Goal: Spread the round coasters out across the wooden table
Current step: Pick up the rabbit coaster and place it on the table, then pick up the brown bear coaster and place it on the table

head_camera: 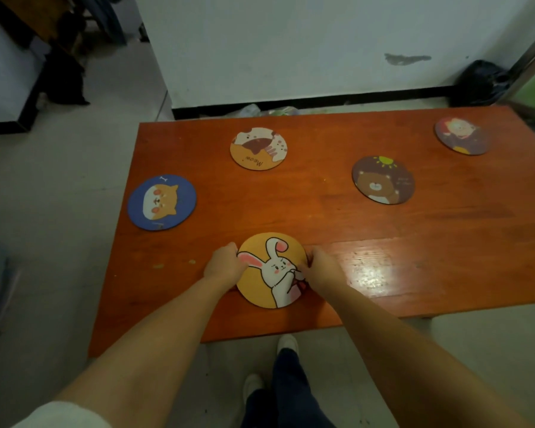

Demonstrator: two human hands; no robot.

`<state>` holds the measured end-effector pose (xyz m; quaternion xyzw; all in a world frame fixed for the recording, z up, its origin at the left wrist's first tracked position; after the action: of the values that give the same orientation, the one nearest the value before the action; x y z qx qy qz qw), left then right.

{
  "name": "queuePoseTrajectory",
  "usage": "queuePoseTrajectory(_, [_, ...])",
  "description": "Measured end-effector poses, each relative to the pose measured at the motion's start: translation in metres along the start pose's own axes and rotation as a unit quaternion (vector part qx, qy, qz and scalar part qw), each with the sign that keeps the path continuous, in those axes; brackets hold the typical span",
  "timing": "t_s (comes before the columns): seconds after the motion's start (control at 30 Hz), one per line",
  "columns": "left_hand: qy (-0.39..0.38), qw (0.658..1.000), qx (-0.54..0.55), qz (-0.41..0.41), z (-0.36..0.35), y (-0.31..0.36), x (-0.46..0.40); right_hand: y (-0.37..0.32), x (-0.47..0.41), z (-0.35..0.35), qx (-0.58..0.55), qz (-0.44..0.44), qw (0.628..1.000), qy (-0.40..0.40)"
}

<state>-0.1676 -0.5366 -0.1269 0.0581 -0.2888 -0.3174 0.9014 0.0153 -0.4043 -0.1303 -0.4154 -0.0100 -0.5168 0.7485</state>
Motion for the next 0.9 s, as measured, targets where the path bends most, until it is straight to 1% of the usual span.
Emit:
queuePoseTrajectory(0.07, [0.008,0.998,-0.054,-0.008,0.006,0.003,0.001,0.0,0.0,0.001,0.027,0.001,1.0,0.001])
queuePoseTrajectory(0.13, [0.026,0.996,-0.08,-0.016,0.014,0.006,0.0,-0.002,-0.002,0.007,0.037,0.005,0.999,0.011])
queuePoseTrajectory(0.2, [0.036,0.996,-0.081,-0.02,0.025,0.01,-0.003,-0.004,-0.005,0.021,0.041,0.01,0.999,0.027])
queuePoseTrajectory(0.33, [0.059,0.997,-0.039,-0.039,0.054,0.031,-0.015,-0.009,-0.012,0.065,0.026,0.015,0.997,0.065])
queuePoseTrajectory(0.5, [0.08,0.992,-0.014,-0.095,0.078,0.095,-0.025,-0.013,-0.021,0.122,0.007,0.03,0.995,0.098])
queuePoseTrajectory(0.67, [0.066,0.988,-0.014,-0.141,0.075,0.17,-0.037,0.005,-0.042,0.175,-0.007,0.021,0.993,0.114])
queuePoseTrajectory(0.77, [0.06,0.988,-0.006,-0.14,0.066,0.211,-0.055,0.023,-0.068,0.206,-0.001,0.014,0.993,0.115])
queuePoseTrajectory(0.9, [0.05,0.993,0.013,-0.104,0.045,0.26,-0.082,0.052,-0.112,0.245,0.011,0.008,0.995,0.097])
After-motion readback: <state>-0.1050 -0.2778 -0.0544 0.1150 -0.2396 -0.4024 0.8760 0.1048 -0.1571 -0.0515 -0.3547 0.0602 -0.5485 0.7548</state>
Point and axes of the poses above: each hand's wrist, its own x-axis away from the middle knuckle, its own z-axis out of the back of the hand, y = z × x, the point moved 9 cm from there along -x, towards the middle knuckle, and after that the axes turned 10 degrees about -x, right-handed, at the moved point
